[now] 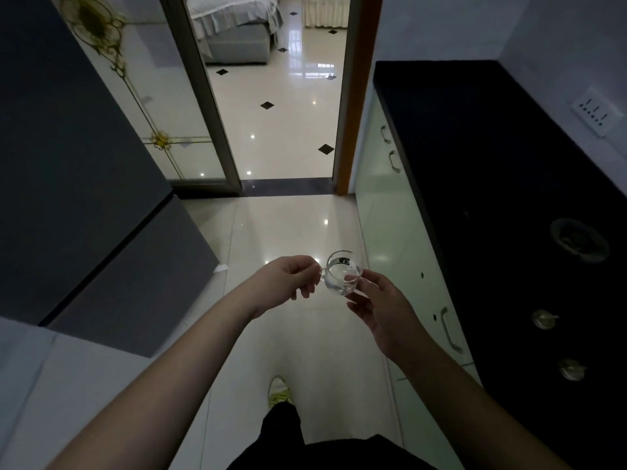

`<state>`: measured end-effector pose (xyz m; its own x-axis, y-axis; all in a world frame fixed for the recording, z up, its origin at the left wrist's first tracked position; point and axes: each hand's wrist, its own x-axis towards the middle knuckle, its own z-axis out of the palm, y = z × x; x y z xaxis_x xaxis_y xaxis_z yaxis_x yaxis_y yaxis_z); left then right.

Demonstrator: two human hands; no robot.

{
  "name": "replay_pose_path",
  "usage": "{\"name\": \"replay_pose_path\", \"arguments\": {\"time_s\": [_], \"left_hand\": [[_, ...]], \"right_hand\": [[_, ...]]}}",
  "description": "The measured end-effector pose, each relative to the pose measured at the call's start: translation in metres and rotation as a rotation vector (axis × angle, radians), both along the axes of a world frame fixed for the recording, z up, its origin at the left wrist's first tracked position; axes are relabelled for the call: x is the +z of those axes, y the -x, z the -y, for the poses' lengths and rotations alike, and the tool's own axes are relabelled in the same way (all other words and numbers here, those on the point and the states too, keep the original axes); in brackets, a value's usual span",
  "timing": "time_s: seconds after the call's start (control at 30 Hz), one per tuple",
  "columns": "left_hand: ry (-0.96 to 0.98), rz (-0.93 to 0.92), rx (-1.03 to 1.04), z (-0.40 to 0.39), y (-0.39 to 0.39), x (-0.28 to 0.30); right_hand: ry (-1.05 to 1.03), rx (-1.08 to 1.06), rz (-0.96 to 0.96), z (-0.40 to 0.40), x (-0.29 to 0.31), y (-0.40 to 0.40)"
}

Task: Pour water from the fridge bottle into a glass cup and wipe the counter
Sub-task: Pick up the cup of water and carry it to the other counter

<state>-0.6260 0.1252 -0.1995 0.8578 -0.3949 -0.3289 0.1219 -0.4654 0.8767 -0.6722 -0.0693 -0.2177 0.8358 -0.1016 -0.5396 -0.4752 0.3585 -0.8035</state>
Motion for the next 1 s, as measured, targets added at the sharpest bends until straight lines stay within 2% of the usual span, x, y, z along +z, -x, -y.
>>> {"name": "replay_pose_path", "arguments": {"time_s": [0.1, 0.5, 1.0], "left_hand": [[-0.076, 0.063, -0.05, -0.02, -0.036, 0.003], [-0.061, 0.054, -0.103, -0.088, -0.158, 0.019], [-0.057, 0.008, -0.105, -0.044, -0.31, 0.004]], "right_hand": [[0.033, -0.013, 0.01, -0.02, 0.004, -0.032], [0.034, -0.056, 0.025, -0.091, 0.02, -0.146], [-0.001, -0.08, -0.015, -0.049, 0.004, -0.296]]}}
